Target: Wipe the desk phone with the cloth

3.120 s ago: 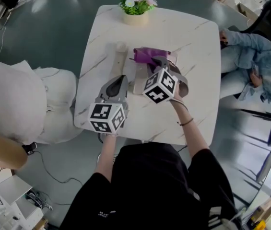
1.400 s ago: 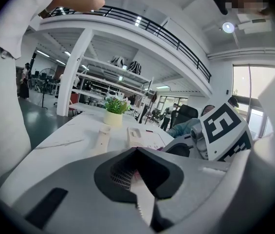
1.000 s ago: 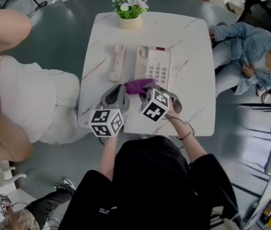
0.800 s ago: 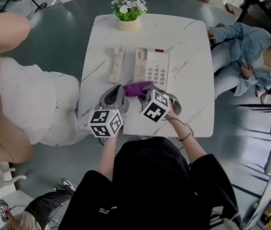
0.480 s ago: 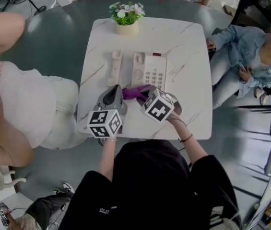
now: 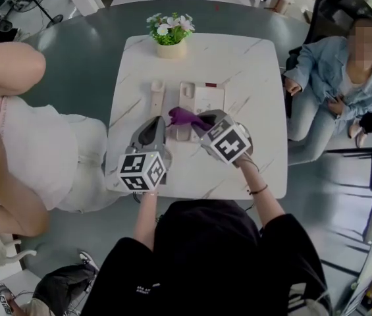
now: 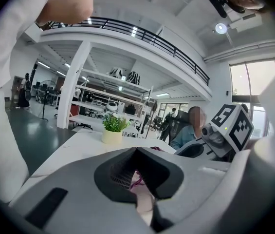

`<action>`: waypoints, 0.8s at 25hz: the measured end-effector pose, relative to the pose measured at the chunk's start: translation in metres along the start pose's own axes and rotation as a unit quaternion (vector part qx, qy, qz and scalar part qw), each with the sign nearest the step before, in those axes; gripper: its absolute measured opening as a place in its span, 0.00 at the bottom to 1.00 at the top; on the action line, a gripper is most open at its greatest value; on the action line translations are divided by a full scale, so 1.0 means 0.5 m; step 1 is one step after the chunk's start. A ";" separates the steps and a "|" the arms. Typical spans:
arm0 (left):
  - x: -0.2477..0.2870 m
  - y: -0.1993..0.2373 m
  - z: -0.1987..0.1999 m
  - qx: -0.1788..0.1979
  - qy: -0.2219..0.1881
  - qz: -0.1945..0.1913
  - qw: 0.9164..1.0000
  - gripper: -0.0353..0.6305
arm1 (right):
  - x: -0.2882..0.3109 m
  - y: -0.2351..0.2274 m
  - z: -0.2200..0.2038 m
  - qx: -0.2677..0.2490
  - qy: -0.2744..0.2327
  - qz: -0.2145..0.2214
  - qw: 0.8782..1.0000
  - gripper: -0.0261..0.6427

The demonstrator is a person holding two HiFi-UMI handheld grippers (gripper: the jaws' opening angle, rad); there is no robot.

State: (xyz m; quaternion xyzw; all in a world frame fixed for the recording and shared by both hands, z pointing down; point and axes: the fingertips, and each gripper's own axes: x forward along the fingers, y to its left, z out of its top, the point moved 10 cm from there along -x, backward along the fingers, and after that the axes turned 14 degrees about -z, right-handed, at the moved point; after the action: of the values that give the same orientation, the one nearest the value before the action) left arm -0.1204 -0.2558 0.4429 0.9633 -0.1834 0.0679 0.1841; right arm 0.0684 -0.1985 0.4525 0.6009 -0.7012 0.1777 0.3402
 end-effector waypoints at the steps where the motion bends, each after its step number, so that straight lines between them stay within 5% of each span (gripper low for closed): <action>1: 0.004 0.000 0.005 0.001 -0.001 -0.001 1.000 0.05 | -0.002 -0.009 0.004 0.005 -0.004 -0.004 1.000 0.10; 7: 0.025 -0.004 0.015 0.001 0.000 -0.004 1.000 0.05 | -0.012 -0.050 0.014 0.029 -0.027 -0.032 0.999 0.10; 20: 0.108 -0.012 0.031 0.007 0.009 -0.032 0.999 0.05 | -0.003 -0.172 0.020 0.029 -0.041 -0.170 0.984 0.10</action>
State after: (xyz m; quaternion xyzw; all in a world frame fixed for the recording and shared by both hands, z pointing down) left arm -0.0676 -0.2744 0.4372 0.9694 -0.1498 0.0721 0.1807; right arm 0.1488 -0.2223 0.4308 0.7275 -0.5971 0.1126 0.3186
